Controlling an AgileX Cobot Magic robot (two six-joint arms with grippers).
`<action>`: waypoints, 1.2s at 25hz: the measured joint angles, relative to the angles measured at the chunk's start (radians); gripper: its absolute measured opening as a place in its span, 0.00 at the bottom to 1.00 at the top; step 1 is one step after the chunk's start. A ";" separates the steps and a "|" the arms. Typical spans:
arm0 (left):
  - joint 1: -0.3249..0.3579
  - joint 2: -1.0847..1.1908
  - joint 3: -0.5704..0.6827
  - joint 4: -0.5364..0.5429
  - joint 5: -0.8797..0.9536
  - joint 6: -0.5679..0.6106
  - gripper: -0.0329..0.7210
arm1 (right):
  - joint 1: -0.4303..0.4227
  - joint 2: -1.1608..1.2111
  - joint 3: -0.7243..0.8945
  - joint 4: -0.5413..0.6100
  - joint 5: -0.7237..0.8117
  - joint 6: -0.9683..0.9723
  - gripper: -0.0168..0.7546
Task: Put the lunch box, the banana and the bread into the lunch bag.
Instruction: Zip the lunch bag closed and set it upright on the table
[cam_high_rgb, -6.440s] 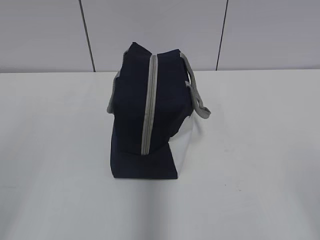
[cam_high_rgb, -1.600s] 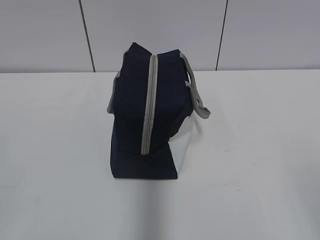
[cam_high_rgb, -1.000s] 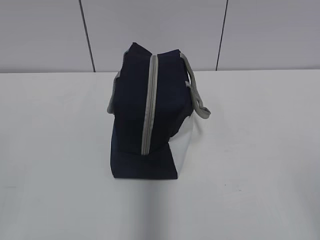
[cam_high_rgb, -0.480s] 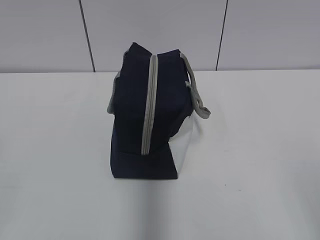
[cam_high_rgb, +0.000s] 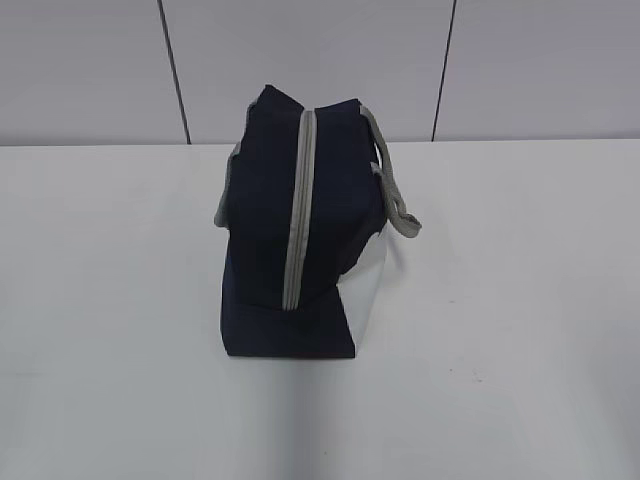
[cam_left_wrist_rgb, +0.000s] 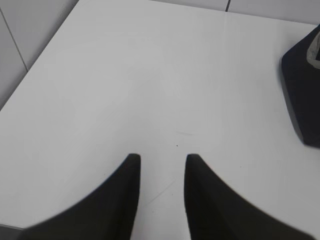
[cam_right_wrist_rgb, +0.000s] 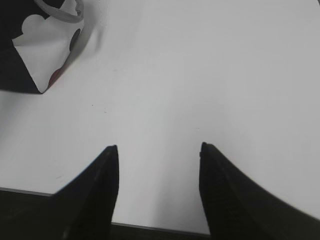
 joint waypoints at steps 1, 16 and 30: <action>0.000 0.000 0.000 0.000 0.000 0.000 0.35 | 0.000 0.000 0.000 0.000 0.000 0.000 0.52; -0.064 0.000 0.000 0.000 0.000 0.000 0.35 | 0.000 0.000 0.000 0.000 0.001 0.000 0.52; -0.065 0.000 0.000 0.000 0.000 0.000 0.35 | 0.000 0.000 0.000 0.000 0.001 0.000 0.52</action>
